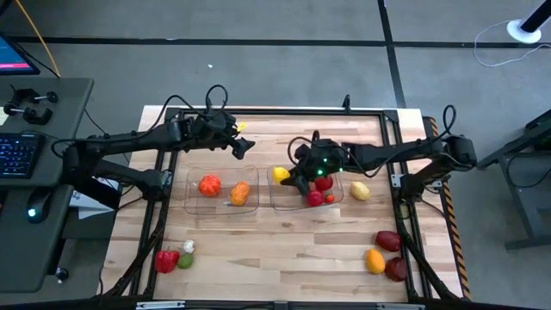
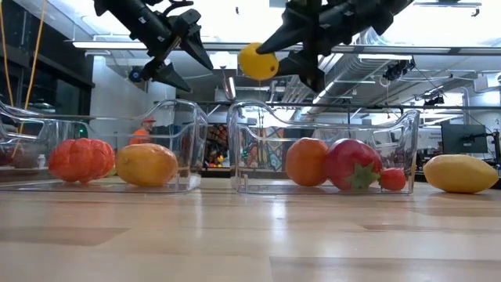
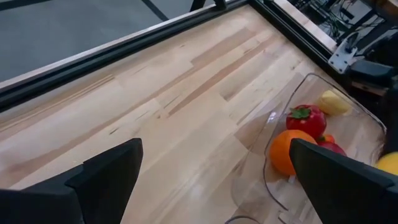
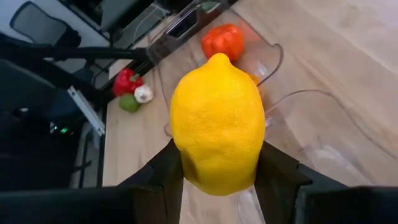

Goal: Sort produce into baskets
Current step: Put the top yellow lemon into the right transparent bin, then put the brown potato into the right transparent bin

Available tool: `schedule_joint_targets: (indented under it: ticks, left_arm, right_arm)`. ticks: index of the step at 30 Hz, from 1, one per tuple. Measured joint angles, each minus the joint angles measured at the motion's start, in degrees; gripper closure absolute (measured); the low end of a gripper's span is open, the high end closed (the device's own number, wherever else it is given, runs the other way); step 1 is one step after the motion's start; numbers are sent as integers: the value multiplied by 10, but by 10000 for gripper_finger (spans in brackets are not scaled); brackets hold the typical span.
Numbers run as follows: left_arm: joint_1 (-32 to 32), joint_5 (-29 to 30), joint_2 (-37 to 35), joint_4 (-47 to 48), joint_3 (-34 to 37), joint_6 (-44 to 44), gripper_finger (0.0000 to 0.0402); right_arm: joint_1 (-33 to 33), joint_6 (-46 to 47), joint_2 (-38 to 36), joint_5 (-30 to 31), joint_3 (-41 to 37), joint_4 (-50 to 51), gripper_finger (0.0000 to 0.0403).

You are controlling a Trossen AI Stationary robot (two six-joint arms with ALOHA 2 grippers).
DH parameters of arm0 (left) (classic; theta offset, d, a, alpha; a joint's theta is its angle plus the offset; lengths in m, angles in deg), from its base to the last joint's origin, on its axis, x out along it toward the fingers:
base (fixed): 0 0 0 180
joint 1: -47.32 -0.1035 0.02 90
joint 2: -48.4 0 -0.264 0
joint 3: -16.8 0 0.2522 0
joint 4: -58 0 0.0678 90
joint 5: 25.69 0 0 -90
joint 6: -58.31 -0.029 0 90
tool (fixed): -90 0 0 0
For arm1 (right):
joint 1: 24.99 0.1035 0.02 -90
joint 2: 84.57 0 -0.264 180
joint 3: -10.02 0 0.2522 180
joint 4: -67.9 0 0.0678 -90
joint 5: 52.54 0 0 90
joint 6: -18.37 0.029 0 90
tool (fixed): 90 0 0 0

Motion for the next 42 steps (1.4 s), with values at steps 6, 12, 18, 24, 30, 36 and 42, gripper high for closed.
schedule_joint_targets:
  ticks: [6, 12, 18, 24, 30, 36, 42]
  left_arm:
    - [0, 1, 0, 0, 0, 0, 9]
    - [0, 1, 0, 0, 0, 1, 9]
    - [0, 5, 0, 0, 0, 9, 9]
    - [0, 5, 0, 0, 0, 9, 9]
    - [0, 6, 0, 0, 0, 9, 9]
    - [0, 6, 0, 0, 0, 9, 9]
    - [0, 6, 0, 0, 0, 9, 9]
  right_arm:
    - [-11, -22, 0, 21, 0, 1, 262]
    - [-13, -25, 0, -2, 0, 35, 249]
    - [-11, -25, 0, -3, 0, 64, 128]
    - [-17, -22, 0, -55, 0, 25, 12]
    - [-50, 9, -31, -70, 1, 77, 50]
    - [-65, -52, -88, -60, 1, 288, 59]
    - [-55, -42, -170, 52, 1, 472, 59]
